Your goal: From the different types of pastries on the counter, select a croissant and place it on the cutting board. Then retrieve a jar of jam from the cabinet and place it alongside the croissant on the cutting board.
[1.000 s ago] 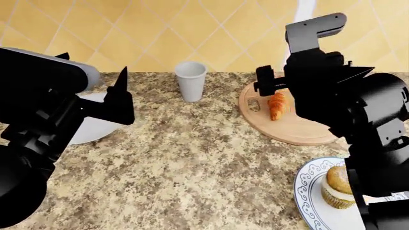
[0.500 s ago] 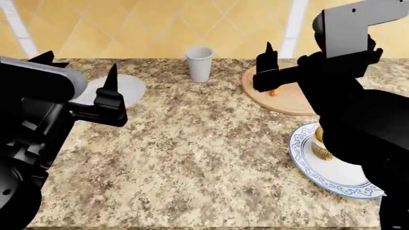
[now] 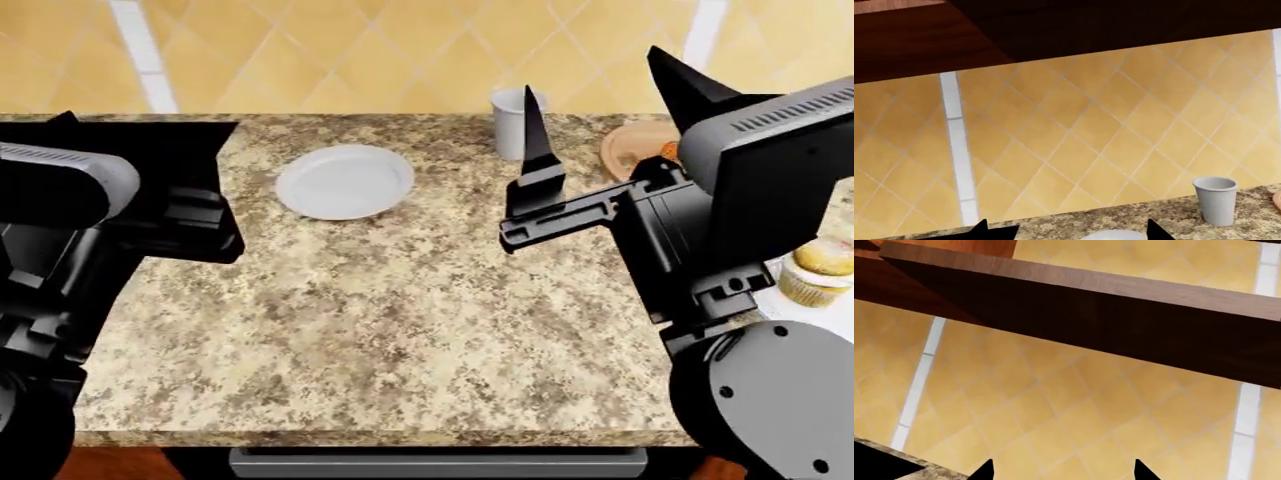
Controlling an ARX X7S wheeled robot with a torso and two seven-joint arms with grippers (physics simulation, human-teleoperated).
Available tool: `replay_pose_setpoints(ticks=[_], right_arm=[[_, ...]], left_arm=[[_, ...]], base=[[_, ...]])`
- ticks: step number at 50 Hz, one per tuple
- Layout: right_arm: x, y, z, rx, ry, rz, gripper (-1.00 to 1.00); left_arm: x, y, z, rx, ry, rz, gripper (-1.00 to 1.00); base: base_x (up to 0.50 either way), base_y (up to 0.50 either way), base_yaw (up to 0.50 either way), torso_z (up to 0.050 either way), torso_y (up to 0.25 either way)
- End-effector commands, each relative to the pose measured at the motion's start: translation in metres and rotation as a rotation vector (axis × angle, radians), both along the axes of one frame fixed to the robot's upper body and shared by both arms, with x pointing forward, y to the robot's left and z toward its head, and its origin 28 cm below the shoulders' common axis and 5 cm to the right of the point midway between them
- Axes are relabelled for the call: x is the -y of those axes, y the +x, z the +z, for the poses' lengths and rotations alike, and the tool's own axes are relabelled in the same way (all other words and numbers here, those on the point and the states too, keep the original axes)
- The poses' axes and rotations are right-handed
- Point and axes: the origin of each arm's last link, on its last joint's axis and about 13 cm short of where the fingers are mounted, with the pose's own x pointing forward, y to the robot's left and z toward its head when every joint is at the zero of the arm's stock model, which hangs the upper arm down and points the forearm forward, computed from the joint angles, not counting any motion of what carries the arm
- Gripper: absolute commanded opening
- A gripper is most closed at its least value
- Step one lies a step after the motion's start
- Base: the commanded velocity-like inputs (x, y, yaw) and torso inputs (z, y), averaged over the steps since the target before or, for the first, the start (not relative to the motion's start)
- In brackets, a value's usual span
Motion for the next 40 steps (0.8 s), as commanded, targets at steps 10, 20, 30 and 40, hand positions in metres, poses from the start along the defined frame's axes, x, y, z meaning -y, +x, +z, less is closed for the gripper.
replay_pose_setpoints(ticks=[10, 20, 30, 40], right_arm=[[-0.01, -0.0064, -0.0079, 0.068, 0.005, 0.059, 1.0], [-0.0086, -0.0081, -0.0082, 0.074, 0.016, 0.06, 1.0], [-0.0077, -0.0109, -0.0076, 0.079, 0.023, 0.062, 1.0], [-0.0103, -0.0115, -0.0071, 0.084, 0.02, 0.072, 1.0]], left_arm=[[-0.003, -0.0045, -0.0044, 0.038, -0.005, -0.013, 1.0], [-0.0036, -0.0058, -0.0026, 0.042, -0.008, -0.013, 1.0], [-0.0039, -0.0057, 0.0007, 0.049, -0.014, -0.014, 1.0], [-0.0047, -0.0059, 0.0024, 0.053, -0.022, -0.012, 1.0]], base=[[0.0, 0.5, 0.0, 0.0, 0.0], [0.0, 0.5, 0.0, 0.0, 0.0], [0.0, 0.5, 0.0, 0.0, 0.0], [0.0, 0.5, 0.0, 0.0, 0.0]])
